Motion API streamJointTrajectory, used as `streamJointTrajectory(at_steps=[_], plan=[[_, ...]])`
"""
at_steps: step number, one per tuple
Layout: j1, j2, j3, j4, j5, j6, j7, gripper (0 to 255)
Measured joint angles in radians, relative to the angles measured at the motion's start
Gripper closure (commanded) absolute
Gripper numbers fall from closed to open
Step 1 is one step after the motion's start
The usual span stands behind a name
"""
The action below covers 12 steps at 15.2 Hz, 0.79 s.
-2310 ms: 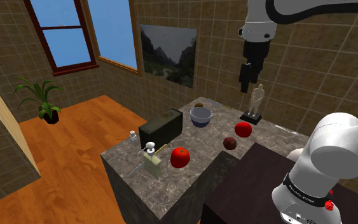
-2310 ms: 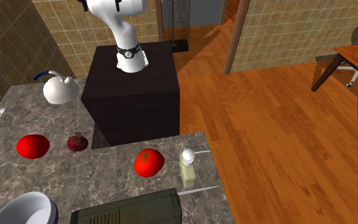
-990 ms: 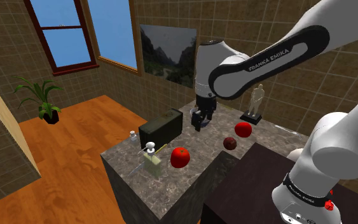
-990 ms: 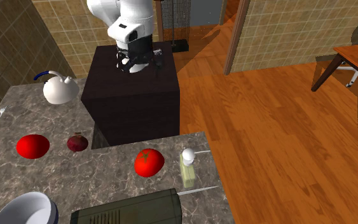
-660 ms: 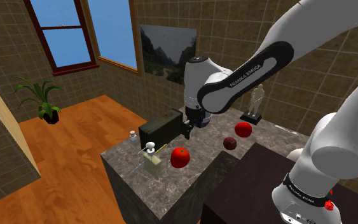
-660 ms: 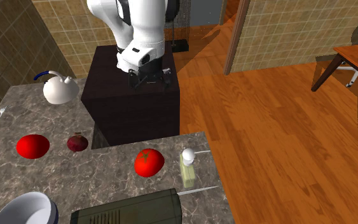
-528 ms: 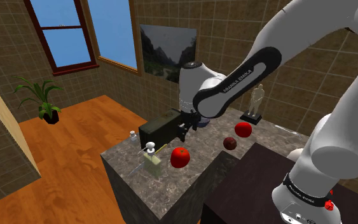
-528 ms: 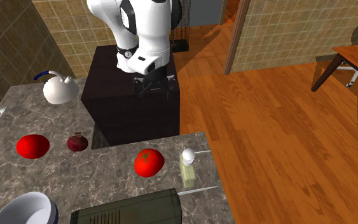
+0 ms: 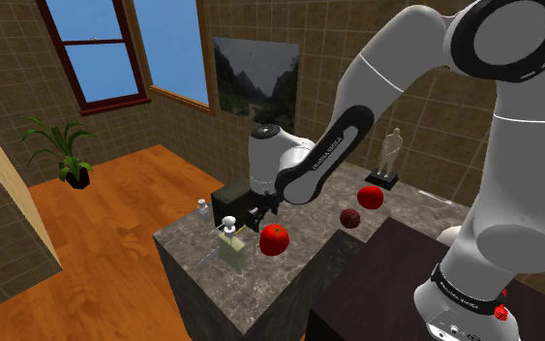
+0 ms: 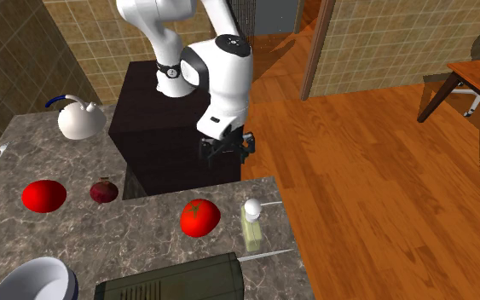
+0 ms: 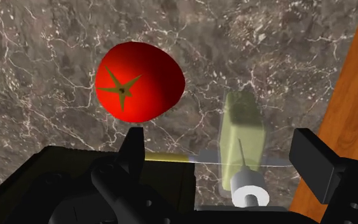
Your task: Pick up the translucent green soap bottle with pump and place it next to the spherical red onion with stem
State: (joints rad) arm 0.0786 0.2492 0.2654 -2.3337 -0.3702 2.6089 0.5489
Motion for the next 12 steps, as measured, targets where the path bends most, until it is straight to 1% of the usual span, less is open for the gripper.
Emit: streamJointTrajectory(at_steps=[2,4,5,7,10,12], plan=[[0.031,0.091,-0.024,0.065,-0.057,0.025,0.053,0],[0.065,0.177,-0.047,0.141,-0.098,0.037,0.094,0],[0.076,0.205,-0.056,0.162,-0.112,0.045,0.107,0],[0.110,0.291,-0.080,0.243,-0.143,0.056,0.139,0],[0.152,0.404,-0.108,0.351,-0.171,0.068,0.172,0],[0.161,0.440,-0.117,0.385,-0.178,0.073,0.176,0]])
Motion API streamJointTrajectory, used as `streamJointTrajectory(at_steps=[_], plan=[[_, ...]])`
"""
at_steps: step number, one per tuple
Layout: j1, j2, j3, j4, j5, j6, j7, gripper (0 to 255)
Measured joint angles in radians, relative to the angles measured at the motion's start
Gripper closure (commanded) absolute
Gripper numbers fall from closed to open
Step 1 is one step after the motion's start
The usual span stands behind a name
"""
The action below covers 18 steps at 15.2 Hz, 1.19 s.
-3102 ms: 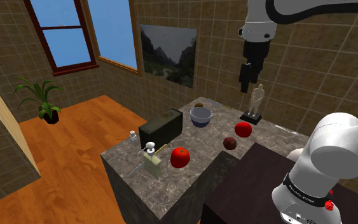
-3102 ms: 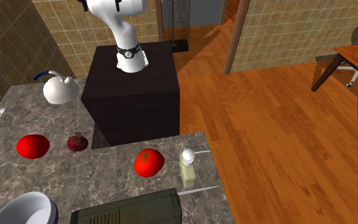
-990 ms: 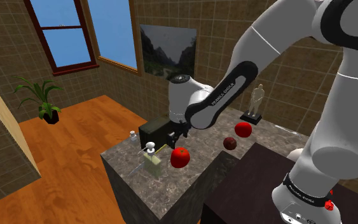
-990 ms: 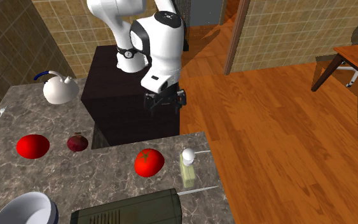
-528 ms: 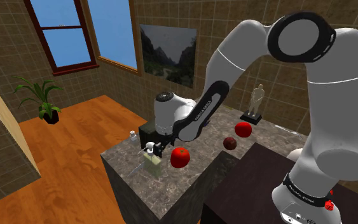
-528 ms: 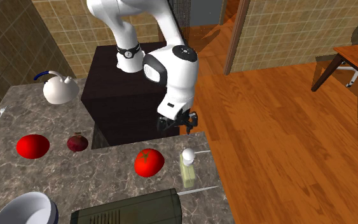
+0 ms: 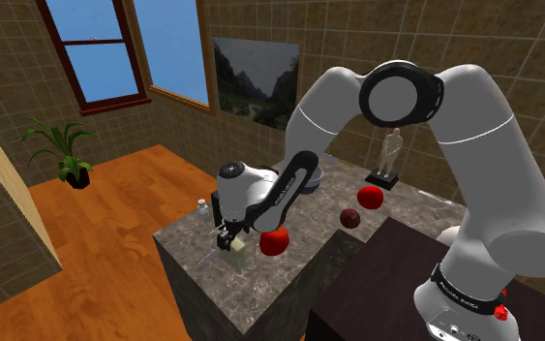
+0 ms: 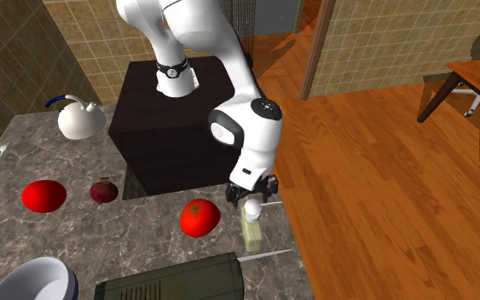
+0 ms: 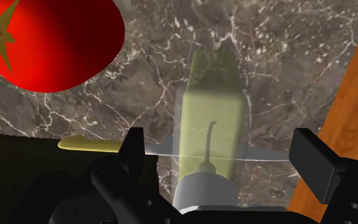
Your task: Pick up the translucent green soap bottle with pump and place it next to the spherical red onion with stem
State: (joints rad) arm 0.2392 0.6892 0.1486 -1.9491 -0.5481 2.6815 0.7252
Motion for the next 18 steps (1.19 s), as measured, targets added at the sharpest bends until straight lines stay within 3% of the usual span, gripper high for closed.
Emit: streamJointTrajectory(at_steps=[6,12,13,18], plan=[[0.014,0.084,-0.025,0.056,-0.018,0.031,0.012,0],[0.016,0.095,-0.029,0.061,-0.022,0.038,0.014,0],[0.016,0.095,-0.029,0.061,-0.022,0.038,0.015,255],[0.016,0.094,-0.029,0.061,-0.022,0.038,0.015,255]])
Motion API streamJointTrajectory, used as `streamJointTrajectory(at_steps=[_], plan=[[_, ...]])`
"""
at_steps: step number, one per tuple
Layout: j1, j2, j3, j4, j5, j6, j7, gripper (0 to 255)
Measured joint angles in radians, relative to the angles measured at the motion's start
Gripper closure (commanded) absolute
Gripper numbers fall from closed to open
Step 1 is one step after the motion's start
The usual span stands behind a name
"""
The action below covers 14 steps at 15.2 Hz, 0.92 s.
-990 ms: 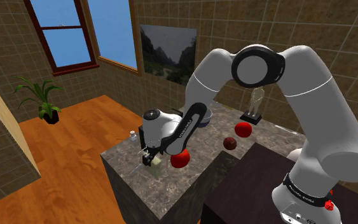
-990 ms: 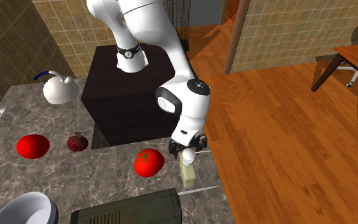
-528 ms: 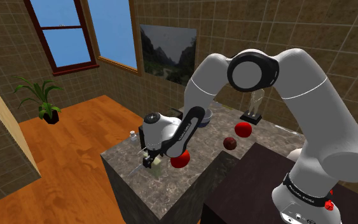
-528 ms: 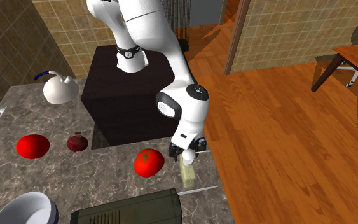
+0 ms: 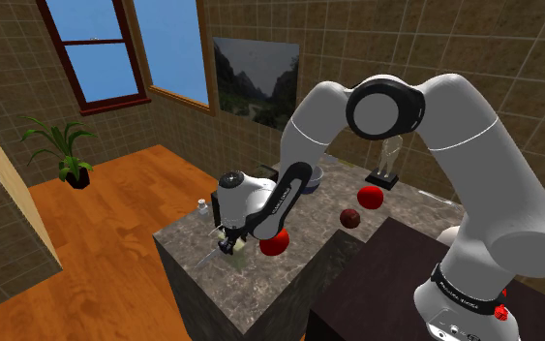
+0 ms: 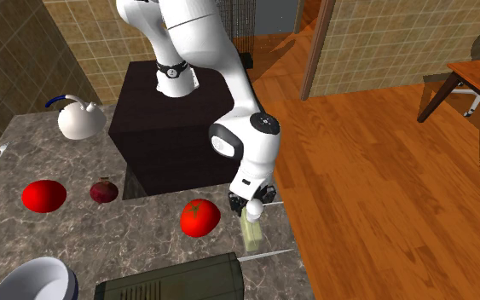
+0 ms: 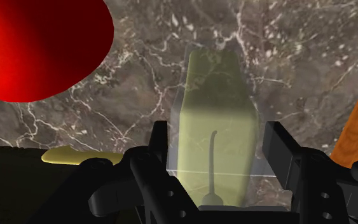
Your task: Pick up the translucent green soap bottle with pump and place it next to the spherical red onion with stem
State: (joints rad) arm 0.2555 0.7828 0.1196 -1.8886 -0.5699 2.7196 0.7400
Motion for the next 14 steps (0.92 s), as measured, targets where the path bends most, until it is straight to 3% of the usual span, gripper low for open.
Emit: streamJointTrajectory(at_steps=[14], plan=[[-0.028,-0.093,0.036,-0.041,0.031,-0.055,-0.034,255]])
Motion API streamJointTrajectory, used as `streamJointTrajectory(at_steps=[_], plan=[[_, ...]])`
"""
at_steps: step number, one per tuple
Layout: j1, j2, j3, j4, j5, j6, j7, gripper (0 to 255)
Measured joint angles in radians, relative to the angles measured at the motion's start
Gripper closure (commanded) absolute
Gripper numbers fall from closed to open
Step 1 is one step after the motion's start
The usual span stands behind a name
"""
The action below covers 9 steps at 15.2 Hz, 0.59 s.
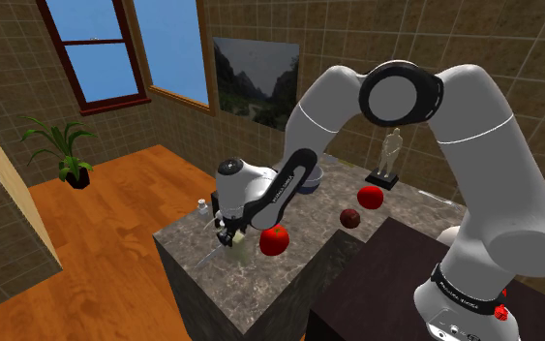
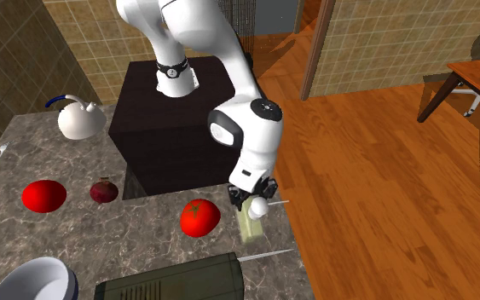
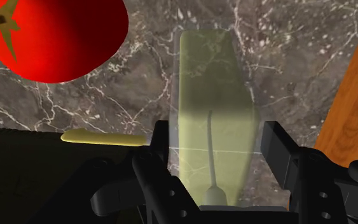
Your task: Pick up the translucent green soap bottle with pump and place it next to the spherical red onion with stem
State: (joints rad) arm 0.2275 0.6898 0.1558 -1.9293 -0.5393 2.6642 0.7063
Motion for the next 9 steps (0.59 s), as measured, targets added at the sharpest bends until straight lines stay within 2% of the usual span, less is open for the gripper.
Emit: streamJointTrajectory(at_steps=[9], plan=[[-0.032,-0.107,0.043,-0.036,0.045,-0.071,-0.044,255]])
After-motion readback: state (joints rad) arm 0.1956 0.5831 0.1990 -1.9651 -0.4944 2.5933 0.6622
